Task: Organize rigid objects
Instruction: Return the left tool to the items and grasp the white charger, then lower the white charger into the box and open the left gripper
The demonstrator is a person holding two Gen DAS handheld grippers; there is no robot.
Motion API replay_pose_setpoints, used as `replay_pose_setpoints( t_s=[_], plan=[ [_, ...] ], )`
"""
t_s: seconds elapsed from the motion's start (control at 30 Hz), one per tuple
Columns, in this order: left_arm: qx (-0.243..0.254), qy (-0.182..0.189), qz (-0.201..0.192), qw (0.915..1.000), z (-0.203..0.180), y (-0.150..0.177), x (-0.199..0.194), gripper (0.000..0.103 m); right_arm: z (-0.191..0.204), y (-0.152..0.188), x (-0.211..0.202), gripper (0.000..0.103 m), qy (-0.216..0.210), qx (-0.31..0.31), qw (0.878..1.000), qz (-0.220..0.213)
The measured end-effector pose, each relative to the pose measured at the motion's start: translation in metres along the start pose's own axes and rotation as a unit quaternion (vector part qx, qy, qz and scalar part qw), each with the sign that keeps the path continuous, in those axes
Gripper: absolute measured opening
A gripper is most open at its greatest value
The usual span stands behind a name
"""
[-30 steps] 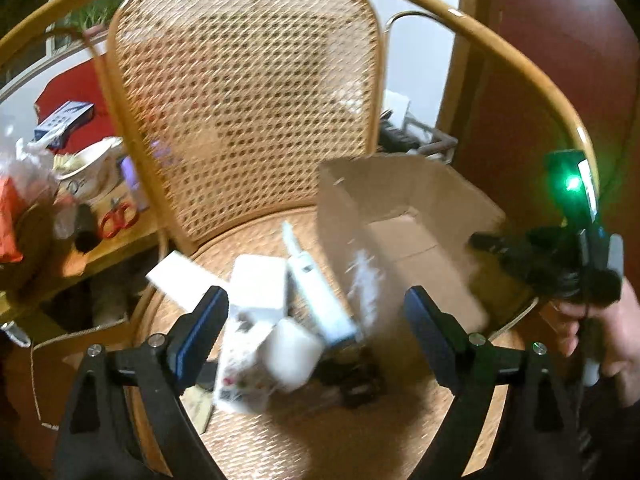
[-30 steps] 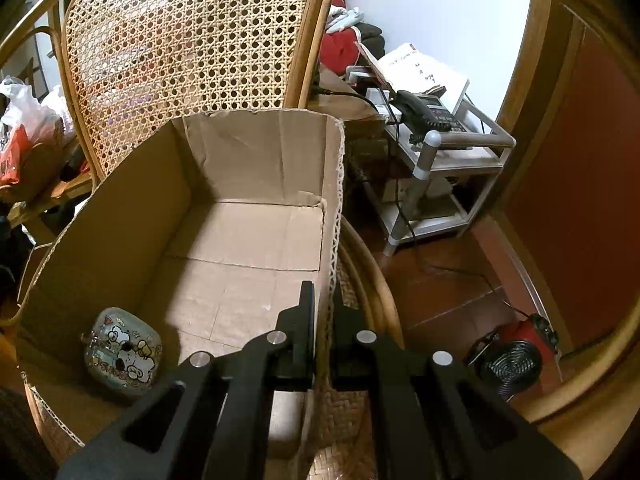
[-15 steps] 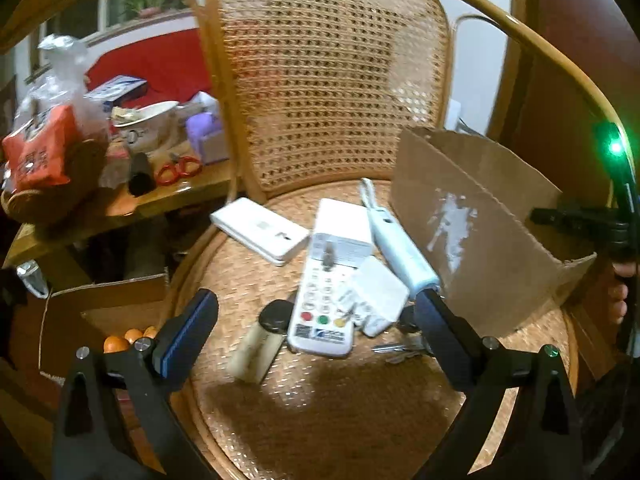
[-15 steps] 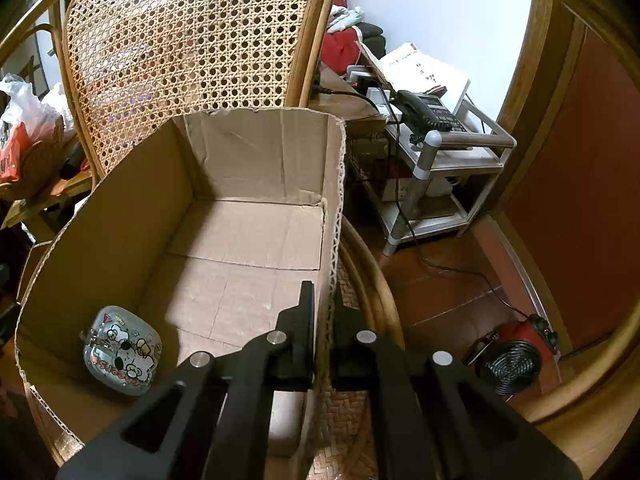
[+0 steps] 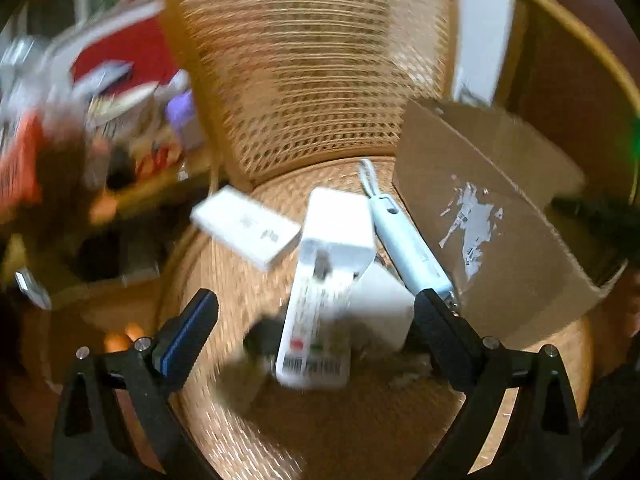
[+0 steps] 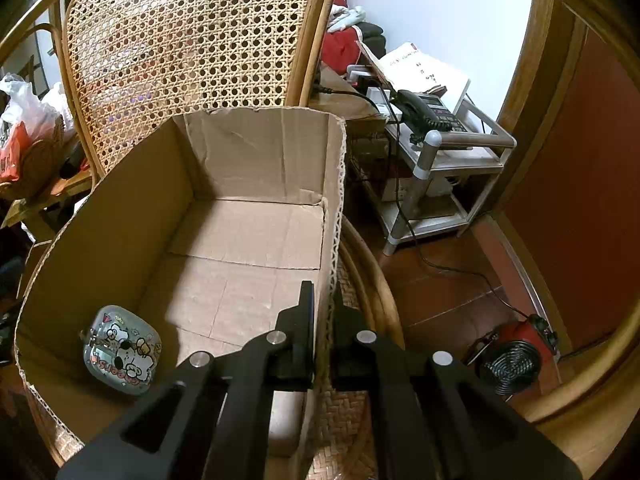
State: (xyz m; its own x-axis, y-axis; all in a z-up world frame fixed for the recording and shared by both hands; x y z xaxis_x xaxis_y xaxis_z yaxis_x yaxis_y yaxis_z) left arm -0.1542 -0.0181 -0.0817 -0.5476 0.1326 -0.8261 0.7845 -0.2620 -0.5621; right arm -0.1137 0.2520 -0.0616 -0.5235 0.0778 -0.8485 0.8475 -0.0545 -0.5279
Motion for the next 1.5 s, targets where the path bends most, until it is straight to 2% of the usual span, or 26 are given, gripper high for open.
replay_pose_setpoints(
  t_s=[0.07,0.23,0.3,0.37,0.4,0.43,0.5,0.6,0.7,0.83,0.97,1.1,1.3,1.4,1.5],
  plan=[
    [0.030,-0.029,-0.004,0.9991,-0.009,-0.012,0.006,0.098,0.000,0.000,0.000,0.007,0.001,0.000,1.000,0.000],
    [0.054,-0.039,-0.002,0.9978,-0.013,-0.044,0.030,0.098,0.000,0.001,0.000,0.007,0.000,-0.006,1.000,0.001],
    [0.050,-0.038,0.013,0.9979,-0.009,-0.050,0.043,0.097,0.000,0.001,0.000,0.007,0.001,-0.009,1.000,0.001],
    [0.034,-0.021,0.046,0.9981,-0.005,-0.053,0.061,0.090,0.000,0.001,-0.001,0.007,0.003,-0.014,1.000,0.002],
    [0.034,-0.012,0.062,0.9974,-0.004,-0.054,0.069,0.081,0.000,0.001,-0.001,0.007,0.004,-0.016,1.000,0.003],
    [0.037,-0.004,0.073,0.9966,-0.005,-0.054,0.076,0.066,-0.001,0.001,-0.001,0.007,0.003,-0.017,1.000,0.004],
    [0.043,0.020,0.084,0.9953,-0.007,-0.053,0.082,0.050,0.001,0.000,-0.001,0.007,0.004,-0.018,1.000,0.005],
    [0.068,0.004,0.087,0.9939,-0.014,-0.054,0.082,0.050,0.001,0.000,-0.001,0.007,0.006,-0.018,1.000,0.006],
    [0.053,0.019,0.089,0.9944,-0.010,-0.056,0.079,0.050,0.001,0.000,-0.001,0.007,0.006,-0.018,1.000,0.006],
    [0.040,0.035,0.065,0.9965,-0.006,-0.066,0.060,0.050,0.000,0.000,-0.001,0.007,0.006,-0.017,1.000,0.006],
    [0.007,0.073,0.033,0.9968,-0.001,-0.082,0.032,0.050,0.000,0.000,0.000,0.007,0.006,-0.018,1.000,0.006],
    [0.003,0.105,-0.003,0.9945,-0.010,-0.094,0.004,0.050,0.000,0.000,0.000,0.007,0.006,-0.017,1.000,0.006],
    [0.031,0.158,-0.050,0.9857,-0.046,-0.102,-0.033,0.050,-0.002,0.000,-0.001,0.007,0.005,-0.017,1.000,0.005],
    [0.052,0.178,-0.049,0.9813,-0.068,-0.100,-0.037,0.050,-0.001,0.000,-0.001,0.007,0.005,-0.016,1.000,0.006],
    [0.076,0.175,-0.039,0.9808,-0.090,-0.097,-0.032,0.050,-0.001,-0.001,-0.001,0.007,0.005,-0.016,1.000,0.006]
  ],
)
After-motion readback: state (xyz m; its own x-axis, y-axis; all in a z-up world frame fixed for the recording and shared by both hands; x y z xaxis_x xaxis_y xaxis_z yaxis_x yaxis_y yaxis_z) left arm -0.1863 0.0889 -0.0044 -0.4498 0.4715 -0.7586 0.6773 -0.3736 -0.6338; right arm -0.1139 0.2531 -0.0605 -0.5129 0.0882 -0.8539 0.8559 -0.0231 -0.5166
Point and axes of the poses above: each gripper's, at about its wrist camera, not at the fingertips, and x roughly the way its jaws point, z to its left, y to its underside, the point moved 2 cm from there along x, roughly the way its jaws point, and after that the axes turned 6 degrees about z, right-handed, at the moved point
